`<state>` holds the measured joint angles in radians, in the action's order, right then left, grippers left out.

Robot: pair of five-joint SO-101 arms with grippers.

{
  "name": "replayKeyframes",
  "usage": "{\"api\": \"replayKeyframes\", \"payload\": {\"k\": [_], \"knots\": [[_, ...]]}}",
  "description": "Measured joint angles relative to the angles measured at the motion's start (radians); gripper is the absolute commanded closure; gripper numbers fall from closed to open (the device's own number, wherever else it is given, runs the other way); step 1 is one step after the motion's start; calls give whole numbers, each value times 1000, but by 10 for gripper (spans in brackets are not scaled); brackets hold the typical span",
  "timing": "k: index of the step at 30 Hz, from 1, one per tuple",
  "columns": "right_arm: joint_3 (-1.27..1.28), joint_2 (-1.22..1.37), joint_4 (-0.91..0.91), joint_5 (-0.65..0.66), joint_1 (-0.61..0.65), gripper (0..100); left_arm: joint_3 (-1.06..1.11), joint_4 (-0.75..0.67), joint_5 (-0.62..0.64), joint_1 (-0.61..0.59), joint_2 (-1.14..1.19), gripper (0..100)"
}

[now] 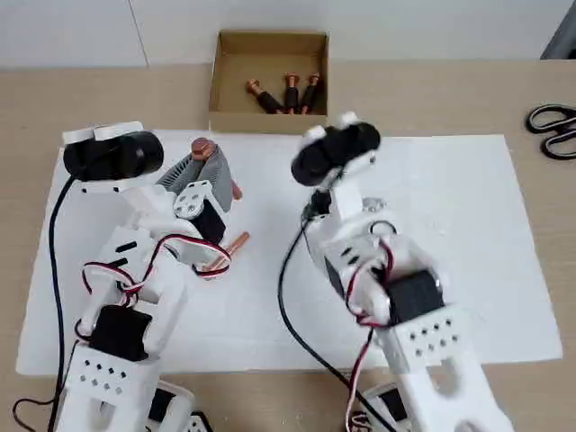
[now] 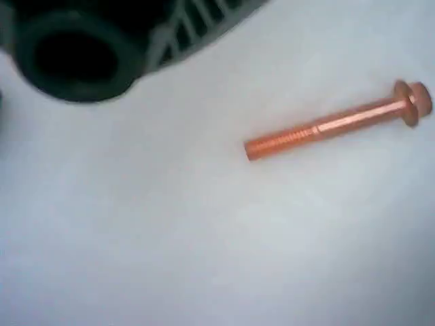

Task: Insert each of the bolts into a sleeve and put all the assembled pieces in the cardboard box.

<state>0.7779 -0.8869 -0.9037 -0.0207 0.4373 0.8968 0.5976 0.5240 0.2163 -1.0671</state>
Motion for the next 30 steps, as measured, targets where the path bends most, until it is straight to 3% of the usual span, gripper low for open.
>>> {"api": "replayKeyframes", "payload": {"k": [6, 13, 30], "knots": [[221, -133, 195, -21, 21, 995, 8, -3, 6, 3, 21, 994], [376, -250, 350, -23, 135, 995, 9, -5, 52, 75, 80, 994], [417, -295, 364, -23, 183, 995, 6, -5, 49, 141, 80, 994]]}}
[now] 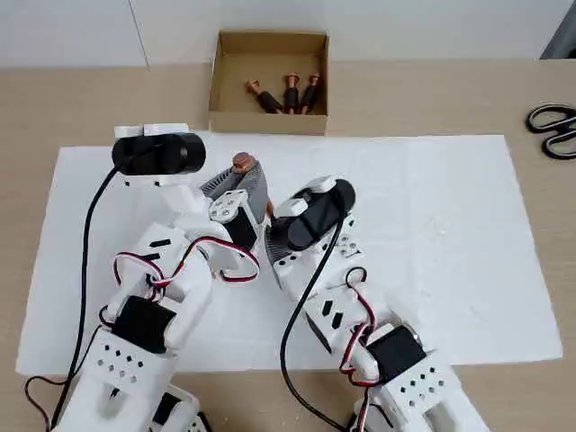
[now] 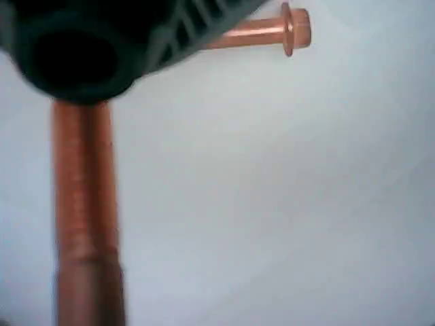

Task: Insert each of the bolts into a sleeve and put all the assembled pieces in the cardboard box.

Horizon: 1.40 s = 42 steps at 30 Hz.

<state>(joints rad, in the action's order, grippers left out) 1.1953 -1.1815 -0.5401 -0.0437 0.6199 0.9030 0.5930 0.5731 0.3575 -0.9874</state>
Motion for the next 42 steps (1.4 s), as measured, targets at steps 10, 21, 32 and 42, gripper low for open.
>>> {"api": "replayKeyframes", "payload": {"k": [10, 21, 32, 42], "knots": [[6, 0, 0, 0, 0, 995, -69, 43, -20, 15, -41, 994], [6, 0, 0, 0, 2, 995, -74, 84, -26, 32, -52, 994], [6, 0, 0, 0, 35, 995, -54, 84, -60, 32, -52, 994], [8, 0, 0, 0, 40, 995, -34, 144, -60, 35, -52, 994]]}}
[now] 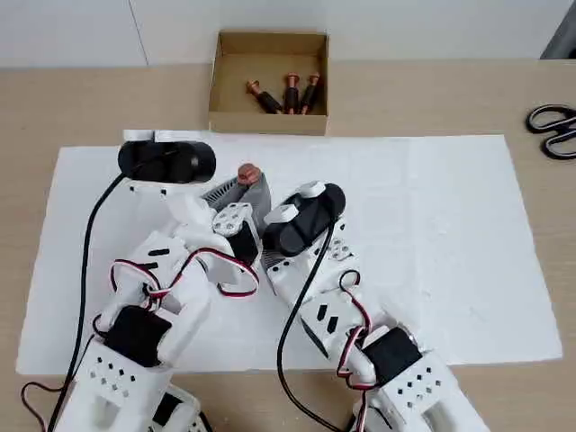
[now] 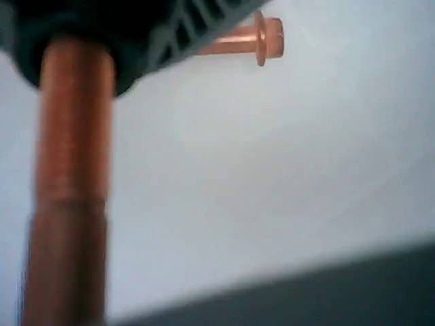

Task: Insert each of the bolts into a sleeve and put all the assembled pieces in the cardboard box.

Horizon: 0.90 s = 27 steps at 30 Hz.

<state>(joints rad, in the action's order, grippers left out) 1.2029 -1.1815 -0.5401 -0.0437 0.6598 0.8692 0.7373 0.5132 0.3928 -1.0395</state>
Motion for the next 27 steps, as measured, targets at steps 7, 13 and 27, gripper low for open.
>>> {"api": "replayKeyframes", "payload": {"k": [7, 13, 27], "knots": [[0, 0, 0, 0, 2, 995, 0, 55, -3, 15, -2, 994], [0, 0, 0, 0, 0, 995, 0, 97, -54, 64, -2, 994], [0, 0, 0, 0, 2, 995, 0, 187, -97, 77, -2, 994]]}}
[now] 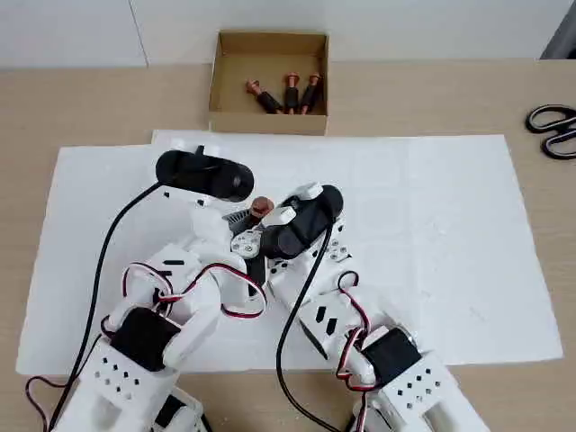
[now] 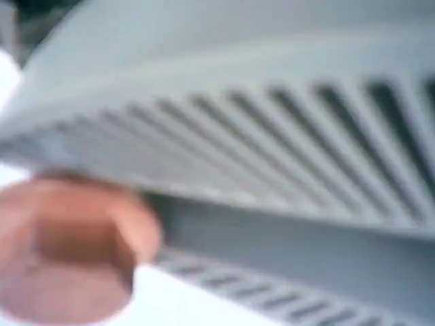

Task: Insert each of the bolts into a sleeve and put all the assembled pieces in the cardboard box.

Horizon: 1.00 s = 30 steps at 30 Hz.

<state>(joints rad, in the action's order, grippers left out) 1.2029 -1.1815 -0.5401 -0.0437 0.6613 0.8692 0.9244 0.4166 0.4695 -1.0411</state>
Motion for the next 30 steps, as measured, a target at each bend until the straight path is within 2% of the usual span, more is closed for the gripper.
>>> {"api": "replayKeyframes", "payload": {"k": [15, 22, 30], "knots": [[0, 0, -2, 0, 2, 995, -3, 49, -26, 40, 0, 988], [6, 2, -2, 0, -8, 995, -3, 97, -44, 55, -9, 865], [11, 2, -2, 0, -5, 995, -12, 114, -41, 58, -21, 859]]}}
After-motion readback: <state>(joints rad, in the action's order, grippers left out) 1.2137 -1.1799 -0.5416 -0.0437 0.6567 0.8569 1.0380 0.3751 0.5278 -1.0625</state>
